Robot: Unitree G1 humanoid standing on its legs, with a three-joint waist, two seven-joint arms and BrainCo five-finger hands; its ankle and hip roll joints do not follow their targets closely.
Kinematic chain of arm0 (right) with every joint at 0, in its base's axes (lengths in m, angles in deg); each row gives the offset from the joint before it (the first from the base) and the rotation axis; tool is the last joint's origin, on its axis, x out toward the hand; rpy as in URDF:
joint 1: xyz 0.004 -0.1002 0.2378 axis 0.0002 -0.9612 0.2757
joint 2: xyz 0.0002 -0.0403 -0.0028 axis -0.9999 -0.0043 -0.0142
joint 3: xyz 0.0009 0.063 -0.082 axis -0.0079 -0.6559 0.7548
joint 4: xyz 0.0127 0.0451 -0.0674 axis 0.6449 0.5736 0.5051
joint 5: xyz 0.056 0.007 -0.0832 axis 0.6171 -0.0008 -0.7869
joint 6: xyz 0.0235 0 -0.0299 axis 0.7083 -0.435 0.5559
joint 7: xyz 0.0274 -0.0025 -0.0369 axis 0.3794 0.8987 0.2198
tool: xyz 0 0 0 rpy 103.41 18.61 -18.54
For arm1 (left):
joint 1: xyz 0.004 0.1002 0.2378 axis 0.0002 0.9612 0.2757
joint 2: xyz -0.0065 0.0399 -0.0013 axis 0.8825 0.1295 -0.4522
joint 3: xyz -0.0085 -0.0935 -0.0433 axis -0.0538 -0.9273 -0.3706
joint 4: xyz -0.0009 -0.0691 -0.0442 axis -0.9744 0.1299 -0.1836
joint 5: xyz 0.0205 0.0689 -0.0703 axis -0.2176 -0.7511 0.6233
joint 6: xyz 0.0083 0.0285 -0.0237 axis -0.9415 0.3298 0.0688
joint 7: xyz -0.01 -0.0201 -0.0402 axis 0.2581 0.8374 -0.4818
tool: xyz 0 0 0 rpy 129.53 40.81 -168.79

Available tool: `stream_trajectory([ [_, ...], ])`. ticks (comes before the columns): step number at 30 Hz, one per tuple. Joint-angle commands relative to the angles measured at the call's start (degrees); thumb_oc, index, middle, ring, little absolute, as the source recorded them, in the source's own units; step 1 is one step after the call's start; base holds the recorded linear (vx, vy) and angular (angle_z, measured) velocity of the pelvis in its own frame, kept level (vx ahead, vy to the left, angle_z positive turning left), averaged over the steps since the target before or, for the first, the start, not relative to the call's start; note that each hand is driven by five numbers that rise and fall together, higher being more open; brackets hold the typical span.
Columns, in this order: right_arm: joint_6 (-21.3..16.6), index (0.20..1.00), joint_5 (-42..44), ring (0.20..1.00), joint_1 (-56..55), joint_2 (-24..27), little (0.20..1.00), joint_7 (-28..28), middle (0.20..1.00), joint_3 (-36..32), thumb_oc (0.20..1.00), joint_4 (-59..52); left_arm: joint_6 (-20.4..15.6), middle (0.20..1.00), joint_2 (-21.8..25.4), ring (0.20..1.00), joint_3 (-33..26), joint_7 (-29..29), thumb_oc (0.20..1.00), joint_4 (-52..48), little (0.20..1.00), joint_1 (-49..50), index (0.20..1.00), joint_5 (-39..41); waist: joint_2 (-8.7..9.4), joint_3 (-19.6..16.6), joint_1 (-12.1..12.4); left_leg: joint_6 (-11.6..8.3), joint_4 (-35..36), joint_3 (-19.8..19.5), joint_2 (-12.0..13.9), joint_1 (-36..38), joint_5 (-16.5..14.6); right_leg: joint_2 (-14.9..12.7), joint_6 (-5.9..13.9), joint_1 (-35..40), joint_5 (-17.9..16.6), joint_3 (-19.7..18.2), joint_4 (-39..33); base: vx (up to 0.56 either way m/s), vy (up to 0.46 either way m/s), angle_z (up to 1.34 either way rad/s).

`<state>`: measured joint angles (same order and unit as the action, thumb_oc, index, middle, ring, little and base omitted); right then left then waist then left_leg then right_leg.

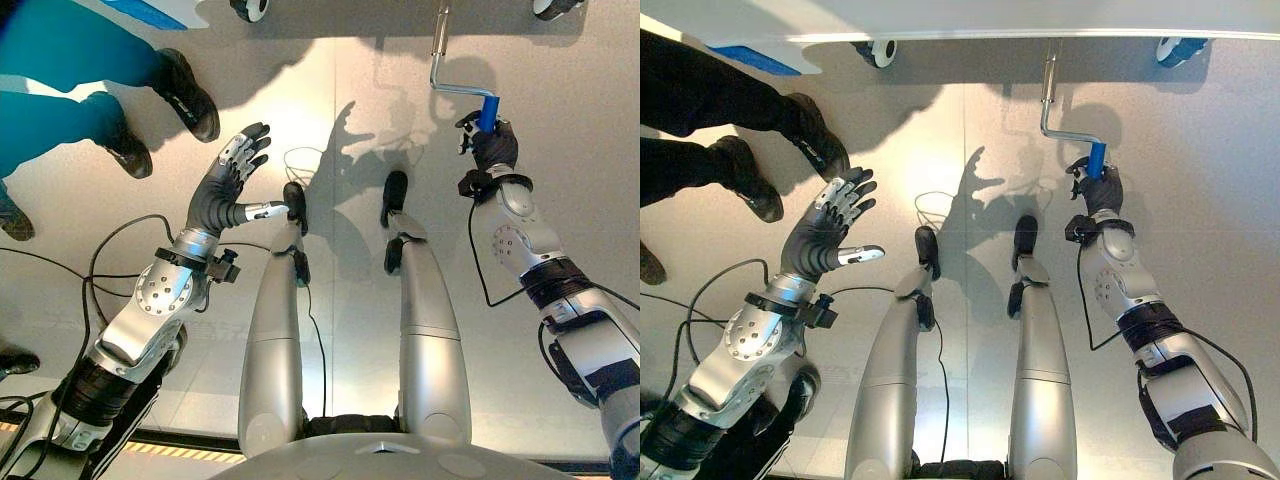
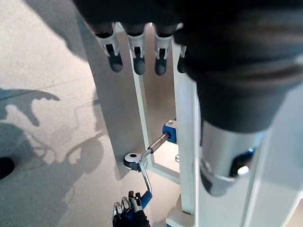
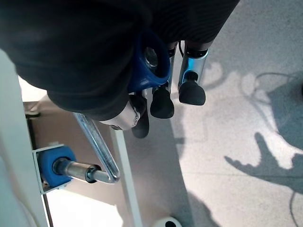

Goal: Raise the hospital bed

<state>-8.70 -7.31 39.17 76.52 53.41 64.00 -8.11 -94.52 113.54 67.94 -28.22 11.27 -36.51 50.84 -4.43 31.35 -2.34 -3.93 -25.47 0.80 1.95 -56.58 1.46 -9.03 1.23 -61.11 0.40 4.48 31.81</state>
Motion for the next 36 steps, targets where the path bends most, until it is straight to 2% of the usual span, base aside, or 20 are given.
stream_trajectory([
  [1, -6.89, 0.2, -2.98, 0.2, 18.12, -5.17, 0.2, -6.12, 0.2, 3.93, 0.2, -15.34, -2.77, 1.0, 1.0, 1.0, -0.55, 0.28, 1.0, -7.99, 1.0, 2.3, 1.0, -1.91, 0.51, -1.56, 2.79, 1.8, 0.9, -0.45, -2.02, 2.43, -1.79, -1.07, 4.74, 4.11, 0.44, -0.72, -1.71, 0.0, 0.0, 0.0],
  [12, -8.35, 0.2, -1.93, 0.2, 11.64, -3.42, 0.2, -9.09, 0.2, 3.71, 0.2, -30.67, -2.56, 1.0, 1.21, 1.0, -2.71, 0.78, 1.0, -8.27, 1.0, 3.69, 1.0, -3.03, 1.27, -1.56, 2.32, 2.13, 0.72, 0.0, -2.12, 3.37, -2.04, -1.11, 4.78, 5.09, 0.2, -1.13, -1.94, 0.0, 0.0, 0.0],
  [21, -7.91, 0.2, 0.15, 0.2, 9.97, -0.67, 0.2, -11.7, 0.2, 6.1, 0.2, -35.82, -2.91, 1.0, 2.06, 1.0, -3.37, 0.97, 1.0, -8.71, 1.0, 5.04, 1.0, -3.43, 1.45, -1.56, 2.35, 2.24, 1.11, 0.15, -2.13, 4.18, -1.94, -1.16, 5.0, 5.79, -0.35, -1.36, -2.77, 0.0, 0.005, 0.01],
  [30, -5.33, 0.2, -0.61, 0.2, 13.8, -1.25, 0.2, -12.55, 0.2, 11.91, 0.2, -31.98, -3.19, 1.0, 2.91, 1.0, -2.26, 0.85, 1.0, -8.27, 1.0, 4.26, 1.0, -3.62, 0.93, -1.56, 2.93, 2.36, 1.04, 0.32, -2.37, 4.53, -2.06, -1.44, 5.17, 6.42, -0.65, -1.35, -3.2, 0.0, 0.008, 0.01],
  [32, -4.01, 0.2, -1.93, 0.2, 16.8, -2.8, 0.2, -12.24, 0.2, 14.21, 0.2, -27.09, -3.51, 1.0, 3.29, 1.0, -1.43, 0.41, 1.0, -8.19, 1.0, 4.13, 1.0, -2.84, 0.68, -1.56, 3.43, 2.47, 0.87, 0.28, -2.47, 4.35, -2.06, -1.65, 5.22, 6.39, -0.73, -1.29, -3.23, 0.0, 0.0, 0.0],
  [34, -4.05, 0.2, -1.91, 0.2, 16.87, -2.84, 0.2, -12.27, 0.2, 14.24, 0.2, -27.02, -3.52, 1.0, 3.29, 1.0, -1.47, 0.41, 1.0, -8.18, 1.0, 4.15, 1.0, -2.83, 0.68, -1.56, 3.4, 2.47, 0.86, 0.28, -2.47, 4.33, -2.06, -1.65, 5.22, 6.37, -0.72, -1.29, -3.22, 0.0, 0.0, 0.0],
  [36, -2.94, 0.2, -3.92, 0.2, 20.76, -5.17, 0.2, -10.63, 0.2, 15.42, 0.2, -18.31, -4.09, 1.0, 3.91, 1.0, -0.97, -0.06, 1.0, -8.21, 1.0, 4.34, 1.0, -1.71, 0.45, -1.56, 4.08, 2.54, 0.64, 0.24, -2.65, 4.21, -2.17, -1.86, 5.34, 6.48, -0.81, -1.2, -3.36, 0.0, 0.0, 0.0],
])
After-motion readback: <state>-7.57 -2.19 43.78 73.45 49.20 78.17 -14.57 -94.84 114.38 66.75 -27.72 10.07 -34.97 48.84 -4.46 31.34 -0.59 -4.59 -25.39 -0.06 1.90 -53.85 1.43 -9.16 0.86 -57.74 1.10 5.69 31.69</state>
